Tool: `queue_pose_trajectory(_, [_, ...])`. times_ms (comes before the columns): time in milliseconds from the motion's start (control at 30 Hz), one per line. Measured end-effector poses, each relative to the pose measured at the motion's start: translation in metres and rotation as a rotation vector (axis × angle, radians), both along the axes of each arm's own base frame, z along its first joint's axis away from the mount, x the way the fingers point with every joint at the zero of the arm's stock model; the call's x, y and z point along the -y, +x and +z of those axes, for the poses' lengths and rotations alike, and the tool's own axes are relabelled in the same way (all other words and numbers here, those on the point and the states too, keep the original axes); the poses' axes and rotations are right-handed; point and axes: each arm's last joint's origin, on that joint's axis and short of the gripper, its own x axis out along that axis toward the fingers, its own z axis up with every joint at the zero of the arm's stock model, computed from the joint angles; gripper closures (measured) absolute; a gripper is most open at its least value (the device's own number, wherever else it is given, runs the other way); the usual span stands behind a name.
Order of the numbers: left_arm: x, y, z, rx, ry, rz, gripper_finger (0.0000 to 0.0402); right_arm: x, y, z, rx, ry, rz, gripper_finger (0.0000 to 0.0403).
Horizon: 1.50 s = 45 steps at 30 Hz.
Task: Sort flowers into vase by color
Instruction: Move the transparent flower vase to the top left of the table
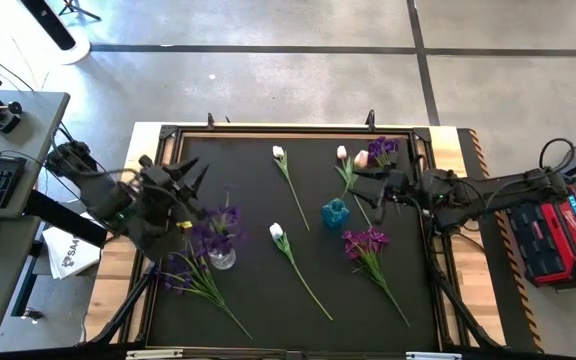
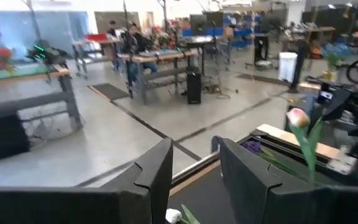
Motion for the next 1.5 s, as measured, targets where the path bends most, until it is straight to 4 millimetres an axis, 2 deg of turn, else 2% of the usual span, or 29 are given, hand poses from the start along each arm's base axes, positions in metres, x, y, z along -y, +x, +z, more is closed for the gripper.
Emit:
queue_pose_trajectory(167, [-0.001, -0.005, 0.034, -0.068, -0.04, -0.099, 0.028, -0.011, -0.005, 0.001, -0.003, 0.002, 0.077, 0.021])
queue_pose_trajectory(300, [0.003, -0.003, 0.055, -0.161, -0.073, -0.285, 0.028, -0.027, -0.007, -0.001, -0.019, -0.006, 0.188, 0.021])
queue_pose_trajectory(467, [0.012, 0.006, 0.06, -0.319, -0.009, -0.626, 0.028, -0.049, -0.014, 0.006, -0.019, 0.033, 0.31, 0.021])
queue_pose_trajectory(567, [0.022, 0.017, 0.056, -0.34, 0.072, -0.737, 0.028, -0.064, -0.018, 0.013, -0.059, 0.045, 0.319, 0.021])
queue_pose_trajectory(700, [0.031, 0.032, 0.054, -0.273, 0.138, -0.699, 0.028, -0.083, -0.018, 0.017, -0.151, 0.036, 0.267, 0.021])
queue_pose_trajectory(867, [0.016, 0.035, 0.055, -0.201, 0.078, -0.539, 0.028, -0.102, -0.014, 0.013, -0.3, 0.081, 0.236, 0.021])
queue_pose_trajectory(1067, [-0.029, 0.02, 0.059, -0.17, -0.014, -0.429, 0.028, -0.117, -0.011, -0.004, -0.438, 0.116, 0.225, 0.021])
queue_pose_trajectory(1267, [-0.065, -0.003, 0.042, -0.141, -0.055, -0.273, 0.028, -0.122, -0.009, -0.021, -0.512, 0.137, 0.183, 0.021])
queue_pose_trajectory(1367, [-0.074, -0.017, 0.026, -0.16, -0.088, -0.251, 0.028, -0.123, -0.008, -0.025, -0.522, 0.143, 0.173, 0.021])
queue_pose_trajectory(1500, [-0.069, -0.028, 0.004, -0.242, -0.184, -0.389, 0.0281, -0.124, -0.006, -0.025, -0.521, 0.142, 0.17, 0.021])
